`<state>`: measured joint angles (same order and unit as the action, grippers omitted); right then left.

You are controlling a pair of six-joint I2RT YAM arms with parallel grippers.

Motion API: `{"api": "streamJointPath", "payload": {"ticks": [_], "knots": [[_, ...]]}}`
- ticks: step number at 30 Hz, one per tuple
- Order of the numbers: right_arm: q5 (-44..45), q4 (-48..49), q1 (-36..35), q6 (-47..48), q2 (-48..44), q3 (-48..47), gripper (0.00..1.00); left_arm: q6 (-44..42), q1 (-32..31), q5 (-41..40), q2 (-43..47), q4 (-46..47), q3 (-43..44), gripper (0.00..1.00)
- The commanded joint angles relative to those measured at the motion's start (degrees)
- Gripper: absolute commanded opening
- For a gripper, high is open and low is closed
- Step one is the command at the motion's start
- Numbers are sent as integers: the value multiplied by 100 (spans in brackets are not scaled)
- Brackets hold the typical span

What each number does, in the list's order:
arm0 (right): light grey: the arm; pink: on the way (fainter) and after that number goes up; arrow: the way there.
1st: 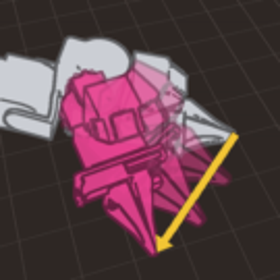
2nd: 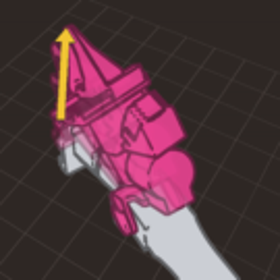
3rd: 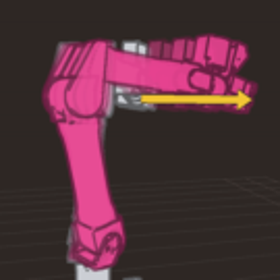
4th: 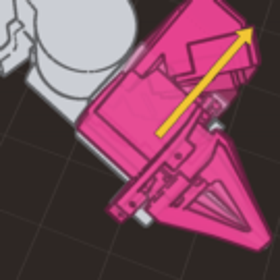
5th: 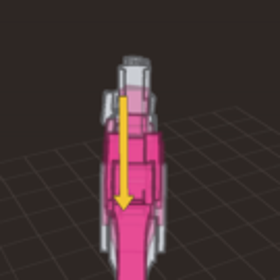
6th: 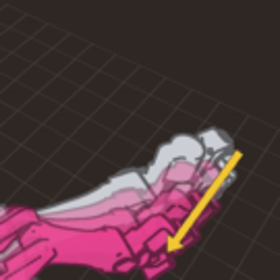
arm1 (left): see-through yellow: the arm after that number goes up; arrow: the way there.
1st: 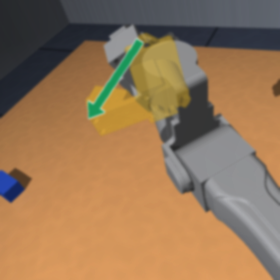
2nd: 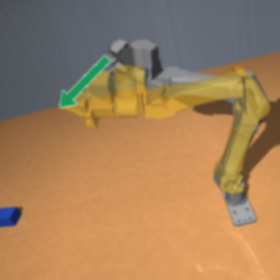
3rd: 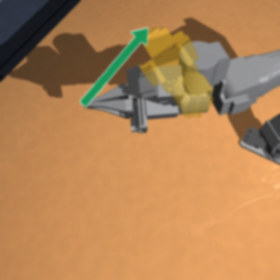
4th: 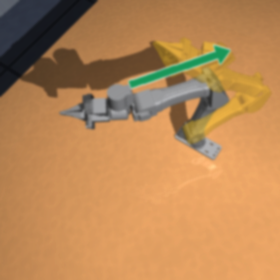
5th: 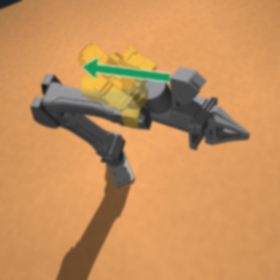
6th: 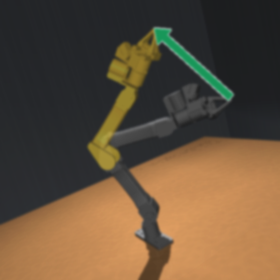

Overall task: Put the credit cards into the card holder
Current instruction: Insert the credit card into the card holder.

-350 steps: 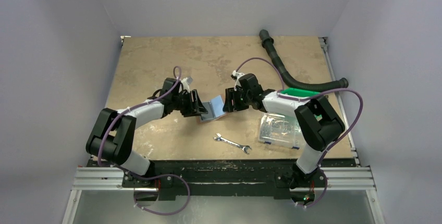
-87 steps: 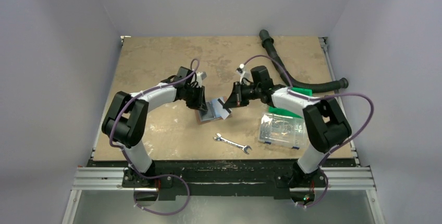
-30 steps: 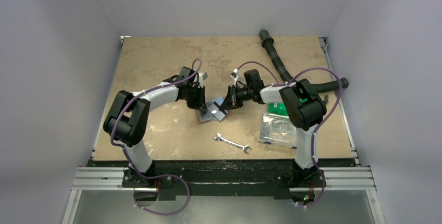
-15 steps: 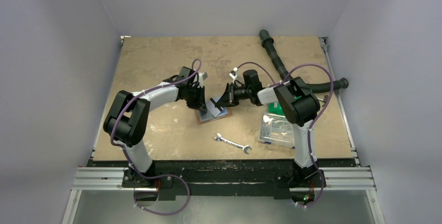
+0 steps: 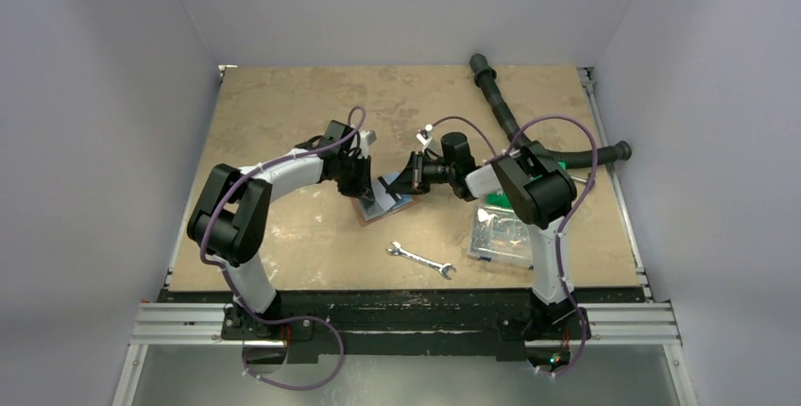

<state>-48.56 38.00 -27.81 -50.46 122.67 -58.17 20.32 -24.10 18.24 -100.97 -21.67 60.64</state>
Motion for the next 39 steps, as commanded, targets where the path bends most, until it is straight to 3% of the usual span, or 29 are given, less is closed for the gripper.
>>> {"api": "streamJointPath", "payload": {"ticks": [1, 8, 13, 17, 23, 28, 33, 39], "knots": [[144, 961, -89, -453, -55, 194, 0, -268, 54, -570, -107, -389, -127, 0], [129, 1077, -93, -540, -30, 303, 5, -11, 229, -326, 622, -379, -32, 31], [172, 616, -93, -237, -113, 180, 11, 70, 427, -469, 1121, -416, -221, 39], [280, 8, -101, 184, -227, 37, 17, 85, 664, -404, 914, -388, -405, 24], [334, -285, -122, 338, -295, -33, 25, 113, 784, -245, 508, -188, -520, 13], [679, -1238, -149, 1045, -512, -229, 34, 104, 784, -75, 278, -54, -634, 9], [1148, -1873, -324, 1420, -653, -443, 35, 60, 784, 135, 106, -15, -656, 5], [1191, -1436, -516, 1037, -558, -388, 30, 57, 775, 298, 55, 36, -697, 3]]}}
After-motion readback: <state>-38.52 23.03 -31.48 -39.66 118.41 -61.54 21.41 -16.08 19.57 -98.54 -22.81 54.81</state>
